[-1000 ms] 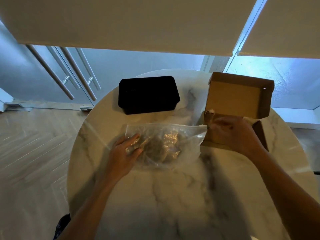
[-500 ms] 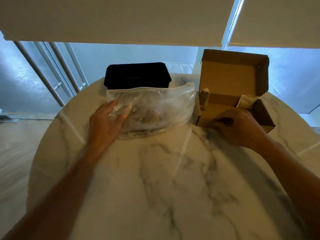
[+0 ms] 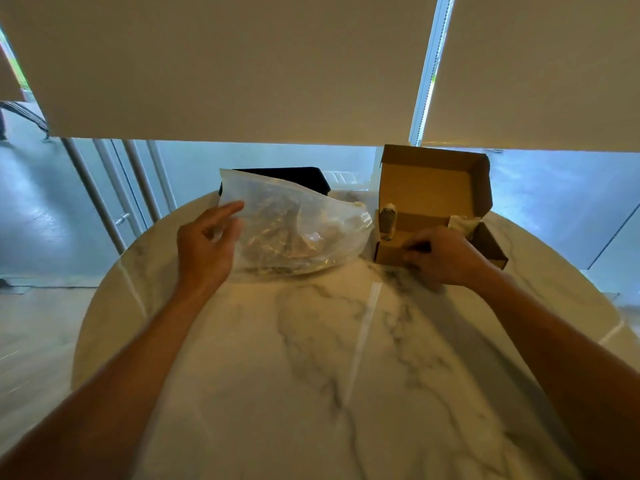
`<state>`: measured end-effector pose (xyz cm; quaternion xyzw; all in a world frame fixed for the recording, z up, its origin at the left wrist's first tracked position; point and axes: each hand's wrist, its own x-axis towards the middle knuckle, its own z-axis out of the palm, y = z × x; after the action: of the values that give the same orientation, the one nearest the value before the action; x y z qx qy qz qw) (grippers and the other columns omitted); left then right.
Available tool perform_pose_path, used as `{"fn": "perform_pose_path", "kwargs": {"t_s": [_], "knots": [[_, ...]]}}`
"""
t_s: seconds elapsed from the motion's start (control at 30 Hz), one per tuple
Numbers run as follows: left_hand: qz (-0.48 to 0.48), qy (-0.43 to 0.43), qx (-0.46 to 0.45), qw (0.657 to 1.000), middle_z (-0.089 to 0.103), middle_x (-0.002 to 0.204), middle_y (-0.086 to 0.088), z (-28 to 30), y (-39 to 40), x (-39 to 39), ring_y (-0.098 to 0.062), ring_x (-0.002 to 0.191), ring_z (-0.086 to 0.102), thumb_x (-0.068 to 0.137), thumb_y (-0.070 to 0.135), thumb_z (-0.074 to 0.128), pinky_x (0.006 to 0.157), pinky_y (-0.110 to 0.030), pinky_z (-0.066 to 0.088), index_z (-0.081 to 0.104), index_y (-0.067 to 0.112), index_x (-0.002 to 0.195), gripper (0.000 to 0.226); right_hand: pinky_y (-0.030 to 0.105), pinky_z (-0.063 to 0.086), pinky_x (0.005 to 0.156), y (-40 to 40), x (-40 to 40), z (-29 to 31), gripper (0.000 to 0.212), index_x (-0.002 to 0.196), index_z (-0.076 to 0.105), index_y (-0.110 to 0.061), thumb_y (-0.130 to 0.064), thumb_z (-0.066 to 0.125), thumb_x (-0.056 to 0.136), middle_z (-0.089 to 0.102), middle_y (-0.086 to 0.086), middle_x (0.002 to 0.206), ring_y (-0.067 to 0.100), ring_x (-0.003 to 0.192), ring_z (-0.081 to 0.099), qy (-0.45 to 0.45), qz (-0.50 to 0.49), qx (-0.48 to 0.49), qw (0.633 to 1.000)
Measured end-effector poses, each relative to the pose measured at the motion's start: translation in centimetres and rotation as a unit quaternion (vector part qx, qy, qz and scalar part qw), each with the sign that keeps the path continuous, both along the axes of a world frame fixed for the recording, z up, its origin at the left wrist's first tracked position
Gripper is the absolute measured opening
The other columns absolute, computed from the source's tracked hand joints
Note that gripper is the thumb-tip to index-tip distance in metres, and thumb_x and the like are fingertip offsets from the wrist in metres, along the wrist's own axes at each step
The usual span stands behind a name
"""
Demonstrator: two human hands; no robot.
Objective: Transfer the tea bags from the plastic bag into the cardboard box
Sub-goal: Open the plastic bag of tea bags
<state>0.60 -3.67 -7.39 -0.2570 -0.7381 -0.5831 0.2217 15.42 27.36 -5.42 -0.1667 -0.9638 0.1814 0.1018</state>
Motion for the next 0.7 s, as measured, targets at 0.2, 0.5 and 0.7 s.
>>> {"fn": "perform_pose_path", "kwargs": {"t_s": [0.2, 0.5, 0.7], "knots": [[-0.070, -0.125, 0.123, 0.982, 0.071, 0.103, 0.004, 1.2, -0.5, 0.5, -0.018, 0.098, 0.068, 0.085, 0.004, 0.066, 0.091, -0.032, 0.053, 0.071, 0.023, 0.100, 0.025, 0.029, 0.049, 0.080, -3.0, -1.3, 1.5, 0.037, 0.120, 0.064, -0.019, -0.042, 0.052, 0.093, 0.066, -0.003, 0.112, 0.018, 0.097, 0.061, 0.178, -0.035, -0.200, 0.963], [-0.100, -0.145, 0.159, 0.971, 0.073, 0.089, 0.014, 1.5, -1.4, 0.6, -0.013, 0.089, 0.070, 0.084, 0.001, 0.064, 0.075, -0.016, 0.054, 0.071, 0.021, 0.095, 0.025, 0.027, 0.050, 0.058, -5.3, -5.4, 2.9, 0.050, 0.133, 0.049, -0.023, -0.024, 0.067, 0.087, 0.063, 0.005, 0.106, 0.017, 0.081, 0.063, 0.217, -0.049, -0.431, 0.875], [0.064, 0.009, 0.029, 0.997, 0.058, 0.125, -0.001, 2.7, -1.9, 1.1, -0.017, 0.117, 0.054, 0.085, 0.011, 0.068, 0.093, -0.028, 0.051, 0.068, 0.022, 0.107, 0.024, 0.023, 0.056, 0.065, -7.0, -3.7, 3.5, 0.034, 0.119, 0.063, -0.022, -0.006, 0.063, 0.088, 0.066, -0.001, 0.093, 0.015, 0.080, 0.066, 0.293, 0.027, -0.403, 0.867]]}}
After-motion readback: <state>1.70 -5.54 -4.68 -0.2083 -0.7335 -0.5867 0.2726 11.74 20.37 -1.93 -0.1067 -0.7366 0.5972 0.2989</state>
